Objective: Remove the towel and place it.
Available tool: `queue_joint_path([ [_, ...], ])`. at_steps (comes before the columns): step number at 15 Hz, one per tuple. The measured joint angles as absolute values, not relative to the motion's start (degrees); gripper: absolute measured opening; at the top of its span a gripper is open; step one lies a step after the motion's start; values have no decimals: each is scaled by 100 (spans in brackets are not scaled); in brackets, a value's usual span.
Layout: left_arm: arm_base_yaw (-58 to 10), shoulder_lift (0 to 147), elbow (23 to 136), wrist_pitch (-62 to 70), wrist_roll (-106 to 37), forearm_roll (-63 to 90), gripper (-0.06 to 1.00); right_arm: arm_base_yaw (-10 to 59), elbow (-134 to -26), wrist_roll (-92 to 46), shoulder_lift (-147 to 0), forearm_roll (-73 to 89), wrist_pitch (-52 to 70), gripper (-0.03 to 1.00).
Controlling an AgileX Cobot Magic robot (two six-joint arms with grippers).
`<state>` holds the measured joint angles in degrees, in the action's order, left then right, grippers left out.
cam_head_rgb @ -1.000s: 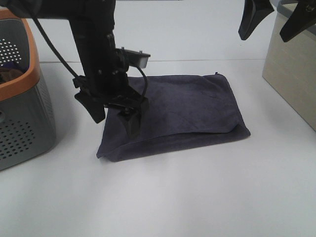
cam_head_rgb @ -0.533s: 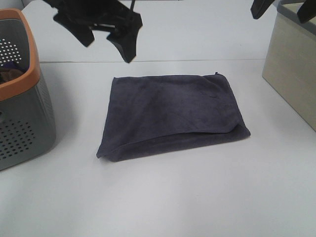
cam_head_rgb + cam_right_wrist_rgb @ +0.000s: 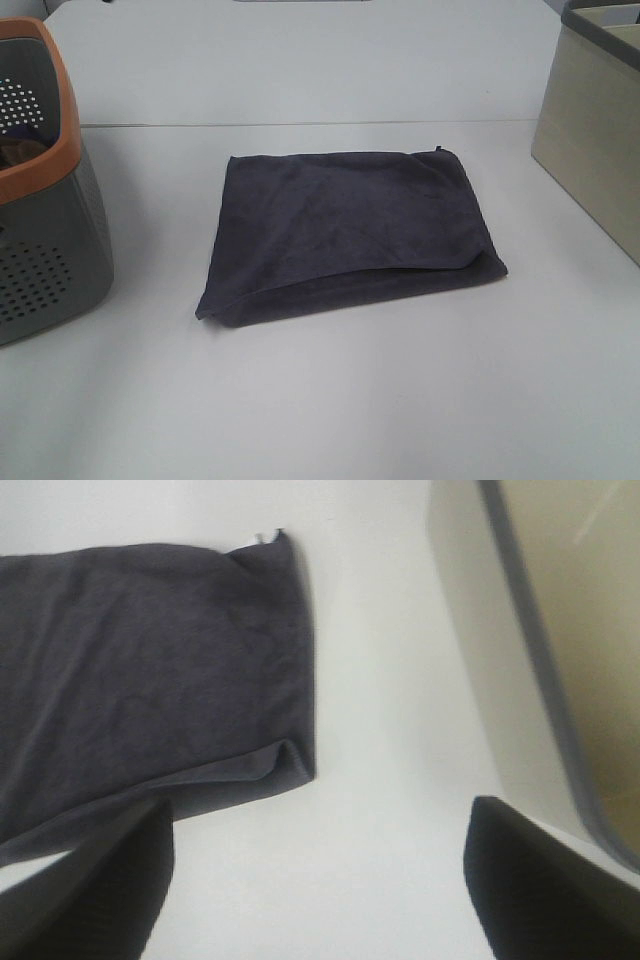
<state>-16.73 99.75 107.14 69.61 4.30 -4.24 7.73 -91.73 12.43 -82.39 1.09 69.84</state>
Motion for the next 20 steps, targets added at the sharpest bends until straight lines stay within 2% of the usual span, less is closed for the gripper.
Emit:
queue_joint_path([
  [2,-1089,9471,10290,6956,390,-418,86,34,-9173,1100,-8245,80,6984,71],
  [3,-498,8915,9465,6956,390,-470,86,-160,-9162,682,-8210,80,6984,71],
  [6,11,7827,8050,6967,418,-510,86,172,-8589,464,-7718,0,6973,71],
  [9,74,6721,7030,6893,504,-498,86,676,-7483,596,-6973,-206,6979,79],
  [11,74,6010,6560,6795,521,-521,86,773,-6858,825,-6492,-206,6979,82],
  [20,74,2779,4922,6727,521,-877,86,791,-5025,607,-3455,-476,6990,85],
])
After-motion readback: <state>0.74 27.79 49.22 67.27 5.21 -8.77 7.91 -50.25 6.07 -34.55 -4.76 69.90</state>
